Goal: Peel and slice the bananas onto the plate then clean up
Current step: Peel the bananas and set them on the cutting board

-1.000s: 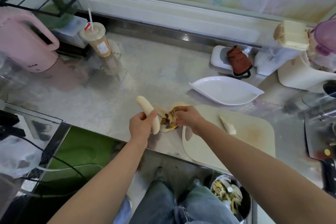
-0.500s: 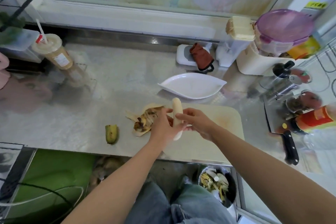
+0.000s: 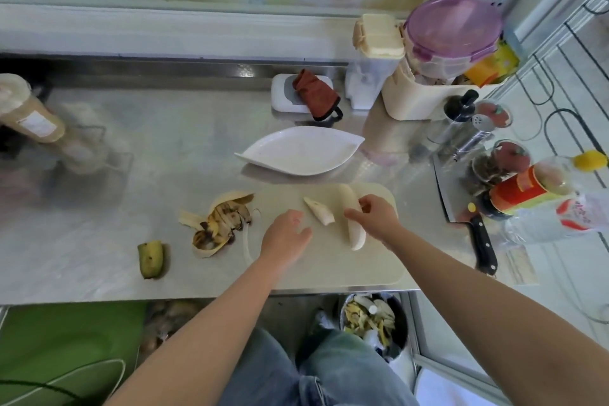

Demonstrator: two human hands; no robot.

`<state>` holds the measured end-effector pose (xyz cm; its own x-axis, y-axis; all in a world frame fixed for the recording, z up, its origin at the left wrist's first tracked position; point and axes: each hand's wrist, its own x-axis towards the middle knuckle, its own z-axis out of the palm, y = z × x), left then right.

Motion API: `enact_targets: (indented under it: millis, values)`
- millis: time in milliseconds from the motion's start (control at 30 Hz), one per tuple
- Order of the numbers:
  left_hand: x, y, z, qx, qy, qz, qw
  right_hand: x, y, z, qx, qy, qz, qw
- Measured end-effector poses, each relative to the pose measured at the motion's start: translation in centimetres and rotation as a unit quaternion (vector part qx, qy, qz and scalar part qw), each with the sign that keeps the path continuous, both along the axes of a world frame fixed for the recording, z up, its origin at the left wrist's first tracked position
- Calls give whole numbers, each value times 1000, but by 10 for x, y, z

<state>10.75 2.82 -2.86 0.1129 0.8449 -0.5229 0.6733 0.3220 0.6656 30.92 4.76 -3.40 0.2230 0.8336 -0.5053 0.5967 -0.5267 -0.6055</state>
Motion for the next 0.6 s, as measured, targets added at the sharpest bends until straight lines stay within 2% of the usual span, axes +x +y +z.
enact_targets:
  millis: [133, 200, 300, 400, 500, 600]
  values:
    - [-1, -4, -6, 26, 73, -92, 993, -10, 4, -4, 6, -82, 66, 994]
    - [-4, -5, -8, 37, 71, -106, 991, -14, 5, -3, 38, -115, 72, 990]
    - [-16, -8, -8, 48, 18, -51, 997, -33, 5, 7, 171, -109, 127, 971]
    - [-39, -15, -1, 139, 18, 46, 989, -70, 3, 19, 241, -47, 246, 938]
    - [-74, -25, 8, 232, 84, 141, 959, -109, -2, 18, 177, -55, 364, 913]
    - [-116, -35, 8, 259, 196, 245, 914, -134, -9, 7, 84, -138, 428, 889]
